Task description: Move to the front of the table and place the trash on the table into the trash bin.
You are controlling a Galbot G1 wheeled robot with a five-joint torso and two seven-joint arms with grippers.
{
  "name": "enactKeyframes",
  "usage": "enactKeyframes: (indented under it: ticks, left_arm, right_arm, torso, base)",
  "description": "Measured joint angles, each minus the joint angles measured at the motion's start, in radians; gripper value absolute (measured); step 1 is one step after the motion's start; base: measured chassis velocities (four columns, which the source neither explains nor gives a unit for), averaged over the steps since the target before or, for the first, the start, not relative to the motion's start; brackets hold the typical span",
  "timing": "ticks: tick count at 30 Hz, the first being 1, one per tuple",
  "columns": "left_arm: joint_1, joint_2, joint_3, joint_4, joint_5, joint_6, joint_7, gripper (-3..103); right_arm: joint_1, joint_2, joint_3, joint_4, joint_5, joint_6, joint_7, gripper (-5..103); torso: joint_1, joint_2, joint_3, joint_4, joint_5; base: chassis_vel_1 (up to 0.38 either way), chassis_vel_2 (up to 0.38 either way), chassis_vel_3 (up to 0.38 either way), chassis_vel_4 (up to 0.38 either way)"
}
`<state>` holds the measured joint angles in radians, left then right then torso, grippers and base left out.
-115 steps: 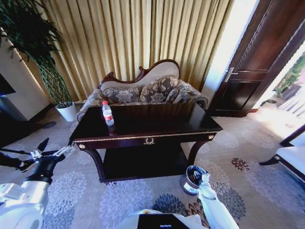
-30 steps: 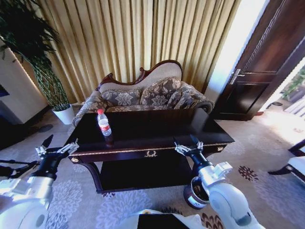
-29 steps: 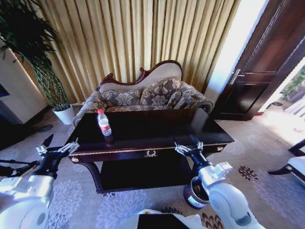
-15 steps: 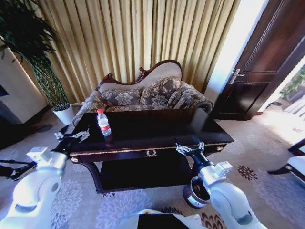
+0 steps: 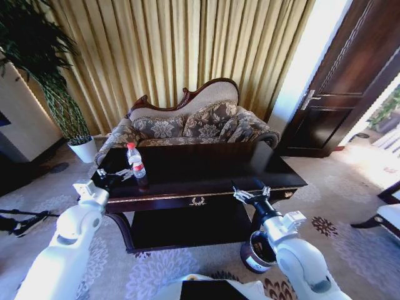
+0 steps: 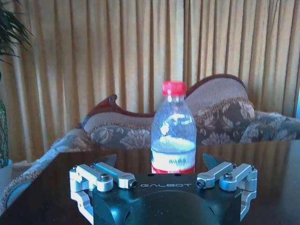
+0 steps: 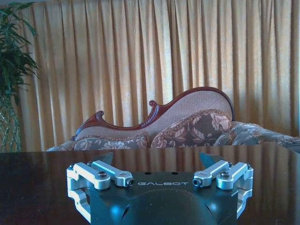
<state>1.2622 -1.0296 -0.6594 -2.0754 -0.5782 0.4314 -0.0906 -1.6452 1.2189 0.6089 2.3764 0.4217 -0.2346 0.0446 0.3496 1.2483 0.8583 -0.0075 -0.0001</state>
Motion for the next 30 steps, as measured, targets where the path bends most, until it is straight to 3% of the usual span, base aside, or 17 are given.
enactKeyframes:
  ticks: [8, 30]
  left_arm:
    - [-0.046, -0.001, 0.067, 0.050, 0.023, 0.007, 0.007, 100]
    - [-0.106, 0.008, 0.099, 0.161, 0.050, -0.020, 0.034, 100]
  right_arm:
    - [-0.009, 0.021, 0.009, 0.000, 0.000, 0.019, 0.000, 100]
    - [-0.009, 0.042, 0.020, -0.009, -0.013, 0.033, 0.002, 100]
  torso:
    - [0.000, 0.000, 0.000, -0.0001, 0.0000]
    - [0.000, 0.000, 0.000, 0.0000, 0.0000]
  base:
    - [0.000, 0.000, 0.000, 0.000]
    - [0.000, 0.000, 0.000, 0.000]
